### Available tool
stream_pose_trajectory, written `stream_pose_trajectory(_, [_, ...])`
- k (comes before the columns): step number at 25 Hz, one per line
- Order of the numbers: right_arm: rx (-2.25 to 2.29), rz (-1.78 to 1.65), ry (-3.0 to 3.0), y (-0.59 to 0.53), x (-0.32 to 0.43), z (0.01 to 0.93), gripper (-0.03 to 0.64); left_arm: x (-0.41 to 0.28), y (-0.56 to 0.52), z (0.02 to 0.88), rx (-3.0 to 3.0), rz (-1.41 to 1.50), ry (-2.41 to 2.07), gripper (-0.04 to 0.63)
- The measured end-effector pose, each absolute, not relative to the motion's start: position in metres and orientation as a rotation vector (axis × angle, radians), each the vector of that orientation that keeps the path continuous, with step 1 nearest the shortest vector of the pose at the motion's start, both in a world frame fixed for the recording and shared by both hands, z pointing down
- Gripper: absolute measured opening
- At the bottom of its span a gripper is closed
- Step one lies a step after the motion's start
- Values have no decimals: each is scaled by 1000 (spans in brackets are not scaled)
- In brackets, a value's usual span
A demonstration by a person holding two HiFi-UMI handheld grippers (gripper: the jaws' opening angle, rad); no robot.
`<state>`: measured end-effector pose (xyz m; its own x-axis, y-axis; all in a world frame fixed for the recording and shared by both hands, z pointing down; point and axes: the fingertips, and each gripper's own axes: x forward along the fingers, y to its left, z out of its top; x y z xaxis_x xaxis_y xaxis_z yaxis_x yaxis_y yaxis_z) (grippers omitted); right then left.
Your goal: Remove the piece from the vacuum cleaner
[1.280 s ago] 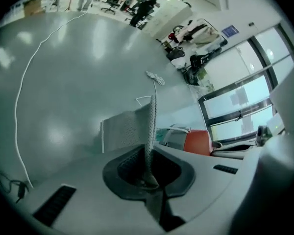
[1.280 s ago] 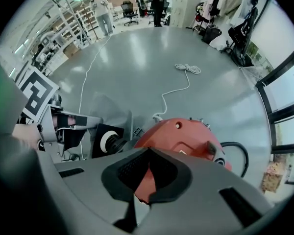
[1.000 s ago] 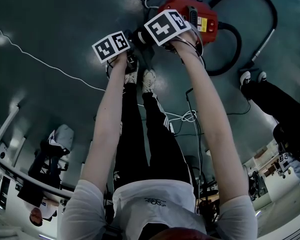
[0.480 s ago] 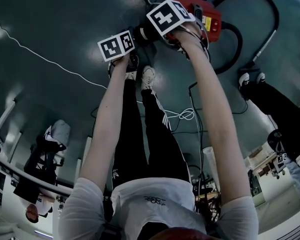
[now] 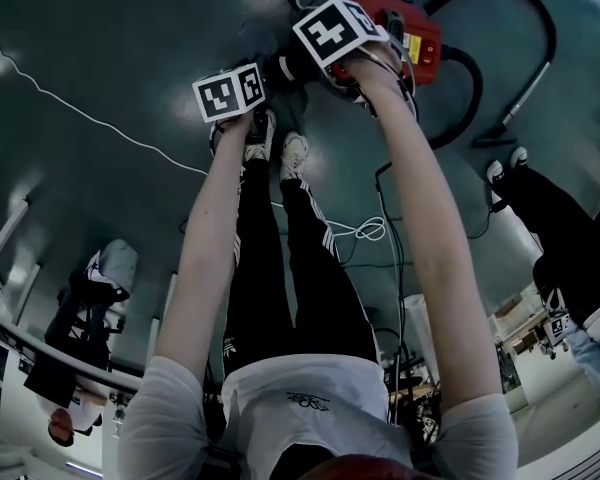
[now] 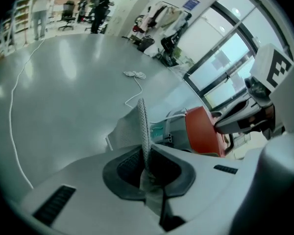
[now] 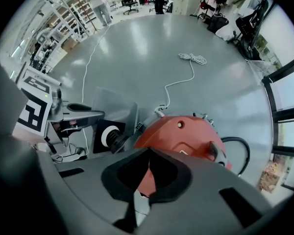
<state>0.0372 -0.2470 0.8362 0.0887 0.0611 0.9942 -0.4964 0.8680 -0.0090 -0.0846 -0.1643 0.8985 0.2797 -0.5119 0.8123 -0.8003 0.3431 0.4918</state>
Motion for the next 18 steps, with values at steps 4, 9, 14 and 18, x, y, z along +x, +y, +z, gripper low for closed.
stream_pose_trajectory(4, [369,434,-1405,-248,39,835,11,-89,-169,903,1406,438,-1362,18])
stream_pose_trajectory(9, [375,415,-1409,-247,36,834,11,-88,-167,900,1438,443,-1380,18])
stream_pose_trajectory(14, [387,420,-1398,-249,38,833,11,-86,-154,902,1380,355,-1420,18])
stream_pose_trajectory(18, [411,429,-1417,-251,40,832,11,-86,-154,901,1383,345,-1417,18])
